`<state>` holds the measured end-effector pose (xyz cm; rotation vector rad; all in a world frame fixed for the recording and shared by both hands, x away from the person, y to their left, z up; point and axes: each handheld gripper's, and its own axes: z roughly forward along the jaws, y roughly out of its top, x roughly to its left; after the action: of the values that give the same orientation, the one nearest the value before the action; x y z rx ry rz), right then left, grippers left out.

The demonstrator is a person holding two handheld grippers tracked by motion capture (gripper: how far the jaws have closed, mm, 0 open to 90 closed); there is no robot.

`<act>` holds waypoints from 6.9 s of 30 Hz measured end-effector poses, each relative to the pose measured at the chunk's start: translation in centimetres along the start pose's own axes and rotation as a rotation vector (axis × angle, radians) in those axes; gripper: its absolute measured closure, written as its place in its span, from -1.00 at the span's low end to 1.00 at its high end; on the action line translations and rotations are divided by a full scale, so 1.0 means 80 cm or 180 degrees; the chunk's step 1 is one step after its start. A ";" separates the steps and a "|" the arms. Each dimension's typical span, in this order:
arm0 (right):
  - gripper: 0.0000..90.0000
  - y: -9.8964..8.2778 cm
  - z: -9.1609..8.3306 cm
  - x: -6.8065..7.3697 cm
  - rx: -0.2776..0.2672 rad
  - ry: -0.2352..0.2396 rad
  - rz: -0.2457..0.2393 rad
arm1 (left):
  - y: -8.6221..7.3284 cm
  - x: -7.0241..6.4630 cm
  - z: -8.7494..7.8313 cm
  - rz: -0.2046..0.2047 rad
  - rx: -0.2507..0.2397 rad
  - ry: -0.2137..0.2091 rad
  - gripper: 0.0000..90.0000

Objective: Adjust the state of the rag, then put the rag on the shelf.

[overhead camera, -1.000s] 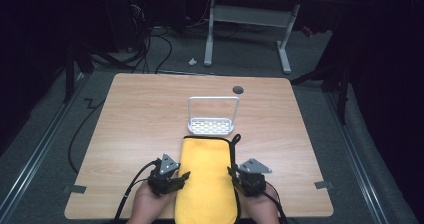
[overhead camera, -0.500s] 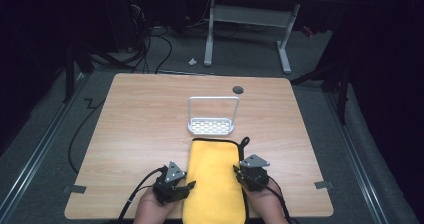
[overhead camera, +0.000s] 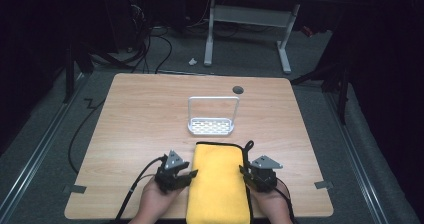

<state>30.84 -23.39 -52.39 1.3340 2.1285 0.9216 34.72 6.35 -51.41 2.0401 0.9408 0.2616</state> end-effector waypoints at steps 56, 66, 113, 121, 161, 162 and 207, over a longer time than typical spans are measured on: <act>0.51 -0.017 -0.009 0.015 0.0007 0.0246 -0.0093 | 0.016 0.016 0.018 -0.0386 0.0231 0.0203 0.05; 0.49 -0.015 -0.010 0.014 0.0004 0.0255 -0.0057 | 0.007 0.008 0.024 -0.0417 0.0337 0.0277 0.47; 0.83 0.055 -0.007 0.015 -0.0651 0.0105 0.0052 | 0.044 0.006 -0.009 -0.0260 -0.0360 0.0260 0.84; 0.83 0.075 -0.015 0.018 -0.0856 0.0025 0.0050 | 0.060 0.011 -0.024 -0.0231 -0.0564 0.0278 0.85; 0.83 0.190 -0.090 0.021 -0.1779 -0.0162 -0.0136 | 0.172 0.015 -0.115 0.0145 -0.1528 0.0468 0.85; 0.83 0.193 -0.093 0.021 -0.1813 -0.0163 -0.0143 | 0.179 0.014 -0.120 0.0172 -0.1568 0.0483 0.85; 0.83 0.304 -0.124 -0.033 -0.2182 -0.0264 -0.0022 | 0.314 0.026 -0.147 0.0603 -0.1786 0.0677 0.85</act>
<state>39.67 -21.31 -27.63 0.9806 1.5290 1.3953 43.60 6.12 -25.04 1.5951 0.6951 0.7671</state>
